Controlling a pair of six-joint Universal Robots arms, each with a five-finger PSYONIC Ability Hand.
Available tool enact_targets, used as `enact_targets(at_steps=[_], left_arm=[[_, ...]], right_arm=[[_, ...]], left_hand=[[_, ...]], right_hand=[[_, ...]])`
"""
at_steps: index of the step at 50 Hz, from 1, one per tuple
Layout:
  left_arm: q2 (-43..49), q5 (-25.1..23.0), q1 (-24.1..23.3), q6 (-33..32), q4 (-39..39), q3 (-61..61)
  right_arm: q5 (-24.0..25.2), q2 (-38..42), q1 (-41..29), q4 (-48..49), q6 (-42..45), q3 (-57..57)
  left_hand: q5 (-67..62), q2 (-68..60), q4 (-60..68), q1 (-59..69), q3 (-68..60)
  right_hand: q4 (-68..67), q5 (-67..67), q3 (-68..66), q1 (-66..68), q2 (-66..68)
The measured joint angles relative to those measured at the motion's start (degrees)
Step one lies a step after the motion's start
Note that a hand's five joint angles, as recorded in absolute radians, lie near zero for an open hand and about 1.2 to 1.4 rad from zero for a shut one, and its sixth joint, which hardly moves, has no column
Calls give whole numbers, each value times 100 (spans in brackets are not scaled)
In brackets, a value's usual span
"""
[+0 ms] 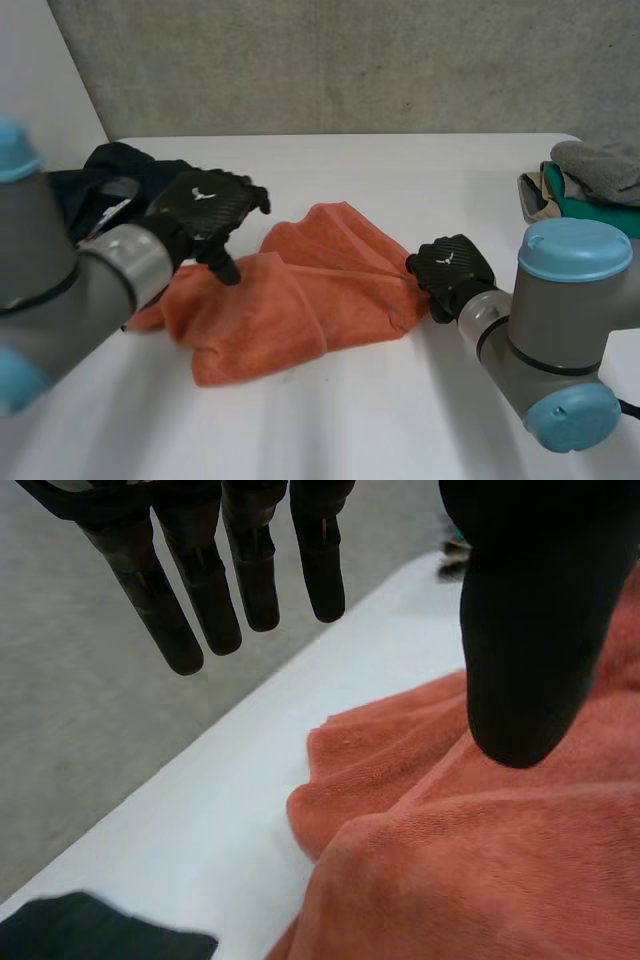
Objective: Fold the laundry.
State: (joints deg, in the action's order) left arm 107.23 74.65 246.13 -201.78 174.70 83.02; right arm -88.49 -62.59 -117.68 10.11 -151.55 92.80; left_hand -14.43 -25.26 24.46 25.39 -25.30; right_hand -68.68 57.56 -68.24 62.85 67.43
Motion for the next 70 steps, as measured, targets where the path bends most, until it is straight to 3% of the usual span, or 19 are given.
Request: enact_targets(at_steps=[9,16,20,21,23,25,32,41,42,45,46,55,59,64,70], left_arm=[[2075,-983,53,-1299,-1233,-2307],[3109,-1217,111,-2054,-1865,-3348],[3584,-1184,205,-2345,-2052,-3708],[3622,-1175,221,-2364,-2059,-3729],[3656,-1151,250,-2375,-2055,-3733],[3612,-1123,265,-2353,-2023,-3681],[3146,-951,272,-2167,-1650,-3225],[2377,-714,267,-1835,-628,-2328],[2345,-715,264,-1820,-586,-2272],[2300,-765,247,-1795,-493,-2090],[2309,-794,240,-1797,-482,-2049],[2765,-1041,176,-1925,-670,-2154],[3062,-1059,175,-1987,-928,-2404],[3260,-1051,203,-2034,-1087,-2612],[3142,-946,233,-2057,-1135,-2681]], right_arm=[[84,-6,101,28,166,56],[114,43,126,45,169,70],[135,93,139,66,187,75],[137,104,147,69,193,73],[142,131,167,79,212,63],[144,161,197,81,235,35],[143,191,332,22,281,-99],[236,56,465,-167,279,-168],[243,54,462,-175,280,-165],[254,62,425,-184,283,-146],[254,67,408,-182,285,-140],[230,147,346,-133,291,-117],[235,194,387,-119,291,-132],[233,240,433,-117,295,-160],[221,228,531,-179,341,-234]], left_hand=[[-63,-4,22,4,-8],[-89,-12,56,12,-10],[-2174,-2107,2188,2338,-2085],[-2174,-2107,2188,2338,-2085],[-3763,-3718,3796,3919,-3690],[-4216,-4197,4285,4152,-4173],[-4242,-4325,4422,4152,-4294],[-4242,-4310,4396,4151,-4301],[-3947,-4007,4089,3772,-3997],[-1108,-1097,1169,568,-1130],[-578,-544,607,121,-576],[-302,-242,289,132,-263],[-1176,-1129,1175,1189,-1065],[-3849,-3840,3925,3937,-3817],[-4110,-4318,4422,4024,-4293]], right_hand=[[0,0,0,0,0],[0,0,0,0,0],[0,0,0,0,0],[0,0,0,0,0],[0,0,0,0,0],[0,0,0,0,0],[0,0,0,0,0],[0,0,0,0,0],[0,0,0,0,0],[0,0,0,0,0],[0,0,0,0,0],[0,0,0,0,0],[0,0,0,0,0],[0,1,0,0,0],[0,-1,0,0,0]])
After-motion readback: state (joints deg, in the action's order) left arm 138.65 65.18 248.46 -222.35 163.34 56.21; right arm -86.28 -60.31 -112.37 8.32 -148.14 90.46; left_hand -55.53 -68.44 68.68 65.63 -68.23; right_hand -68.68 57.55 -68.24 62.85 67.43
